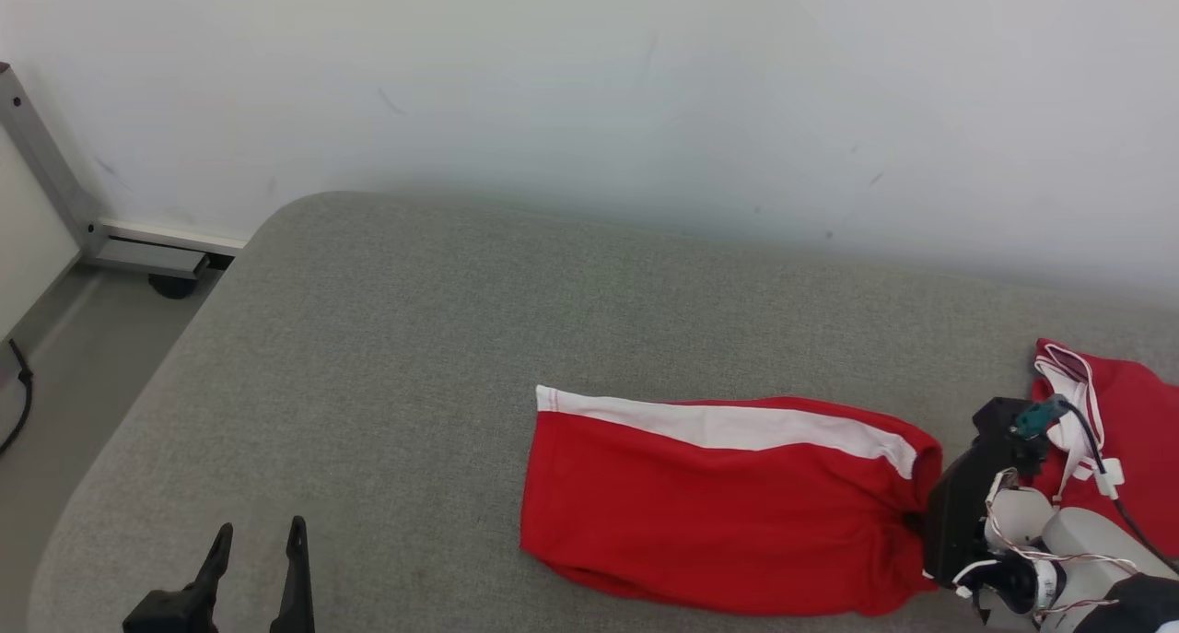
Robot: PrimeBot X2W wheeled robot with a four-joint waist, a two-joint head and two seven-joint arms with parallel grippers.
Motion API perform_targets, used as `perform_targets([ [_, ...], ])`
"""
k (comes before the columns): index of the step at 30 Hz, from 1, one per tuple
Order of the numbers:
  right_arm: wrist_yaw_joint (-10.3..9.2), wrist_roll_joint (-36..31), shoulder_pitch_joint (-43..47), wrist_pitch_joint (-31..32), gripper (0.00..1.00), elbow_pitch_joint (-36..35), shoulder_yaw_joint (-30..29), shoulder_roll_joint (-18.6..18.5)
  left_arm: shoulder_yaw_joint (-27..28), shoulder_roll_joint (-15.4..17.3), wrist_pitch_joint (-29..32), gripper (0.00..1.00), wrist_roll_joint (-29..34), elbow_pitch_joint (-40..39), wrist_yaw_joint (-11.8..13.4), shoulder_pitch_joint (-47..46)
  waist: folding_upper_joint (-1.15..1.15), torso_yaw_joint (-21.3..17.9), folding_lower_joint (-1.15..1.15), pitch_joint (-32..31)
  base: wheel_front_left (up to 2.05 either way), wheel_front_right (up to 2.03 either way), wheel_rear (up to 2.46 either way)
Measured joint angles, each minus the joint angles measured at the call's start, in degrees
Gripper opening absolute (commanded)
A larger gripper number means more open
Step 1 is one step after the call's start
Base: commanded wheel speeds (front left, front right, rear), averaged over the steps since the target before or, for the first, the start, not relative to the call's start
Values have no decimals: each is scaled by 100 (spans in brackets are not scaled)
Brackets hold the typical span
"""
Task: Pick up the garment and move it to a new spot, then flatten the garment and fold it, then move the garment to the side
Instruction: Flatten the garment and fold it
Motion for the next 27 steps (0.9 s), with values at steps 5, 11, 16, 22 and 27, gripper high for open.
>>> perform_targets([
  [5,56,-34,-85,-87,0,55,-47,-258,26,-1,0,100,1,-38,0,16,0,-136,0,2,0,0,0],
  [11,220,-23,-114,-119,0,40,-33,-237,-48,-58,1,100,126,-63,0,13,0,-243,0,9,0,0,0],
  [16,643,513,-114,69,0,-252,-174,105,-70,-64,26,100,126,-60,0,12,0,-263,0,-18,0,0,0],
  [22,755,1024,-112,346,0,-582,-311,354,-136,-107,54,100,126,-34,0,11,0,-237,0,-110,0,0,0],
  [27,758,1227,-110,537,0,-753,-347,487,-208,-190,78,100,126,-13,-7,10,0,-162,0,-163,0,0,0],
])
